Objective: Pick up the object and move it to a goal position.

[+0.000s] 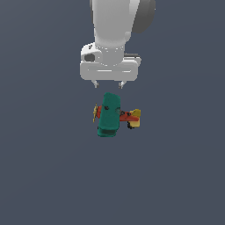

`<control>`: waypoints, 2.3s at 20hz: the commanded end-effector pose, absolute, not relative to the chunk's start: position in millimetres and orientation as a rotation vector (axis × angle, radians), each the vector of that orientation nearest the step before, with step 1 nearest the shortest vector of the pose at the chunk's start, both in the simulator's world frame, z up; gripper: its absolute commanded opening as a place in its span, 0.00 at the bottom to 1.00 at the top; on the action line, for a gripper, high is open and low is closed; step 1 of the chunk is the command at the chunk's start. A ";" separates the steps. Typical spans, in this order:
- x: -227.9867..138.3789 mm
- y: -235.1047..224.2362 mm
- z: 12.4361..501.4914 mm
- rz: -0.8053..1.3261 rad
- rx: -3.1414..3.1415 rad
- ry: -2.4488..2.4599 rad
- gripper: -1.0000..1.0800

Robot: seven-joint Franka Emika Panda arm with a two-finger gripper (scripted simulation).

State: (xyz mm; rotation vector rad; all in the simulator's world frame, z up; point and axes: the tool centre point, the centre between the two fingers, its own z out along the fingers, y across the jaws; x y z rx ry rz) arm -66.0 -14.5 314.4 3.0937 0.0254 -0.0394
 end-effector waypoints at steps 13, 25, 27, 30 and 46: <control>-61.2 -21.8 308.8 -0.063 3.159 0.063 0.62; -45.8 -41.2 287.5 -0.147 3.362 0.195 0.62; -42.5 -44.7 282.2 -0.168 3.406 0.226 0.62; -37.1 -49.7 273.1 -0.203 3.475 0.280 0.62; -9.7 -62.0 212.1 -0.467 3.845 0.643 0.62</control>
